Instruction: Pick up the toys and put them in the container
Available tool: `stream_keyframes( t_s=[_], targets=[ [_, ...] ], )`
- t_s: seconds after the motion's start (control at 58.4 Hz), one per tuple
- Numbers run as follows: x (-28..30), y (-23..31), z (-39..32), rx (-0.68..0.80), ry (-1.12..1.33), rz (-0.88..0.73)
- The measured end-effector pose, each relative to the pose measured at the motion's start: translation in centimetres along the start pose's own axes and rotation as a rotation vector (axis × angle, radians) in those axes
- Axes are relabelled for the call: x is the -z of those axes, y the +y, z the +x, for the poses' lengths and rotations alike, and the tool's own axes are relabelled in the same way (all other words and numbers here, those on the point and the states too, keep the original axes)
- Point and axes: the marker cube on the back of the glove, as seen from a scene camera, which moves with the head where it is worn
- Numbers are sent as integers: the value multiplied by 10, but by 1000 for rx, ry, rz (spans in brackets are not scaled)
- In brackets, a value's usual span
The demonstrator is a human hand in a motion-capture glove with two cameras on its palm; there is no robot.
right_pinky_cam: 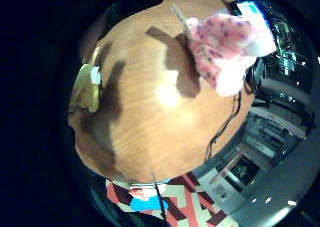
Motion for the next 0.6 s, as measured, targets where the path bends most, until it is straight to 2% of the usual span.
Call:
stream_keyframes(
  t_s=[0.411,0.6],
  targets=[
    [-12,-4,-7,22,-14,45],
    [26,13,-9,23,-167,188]
  ],
)
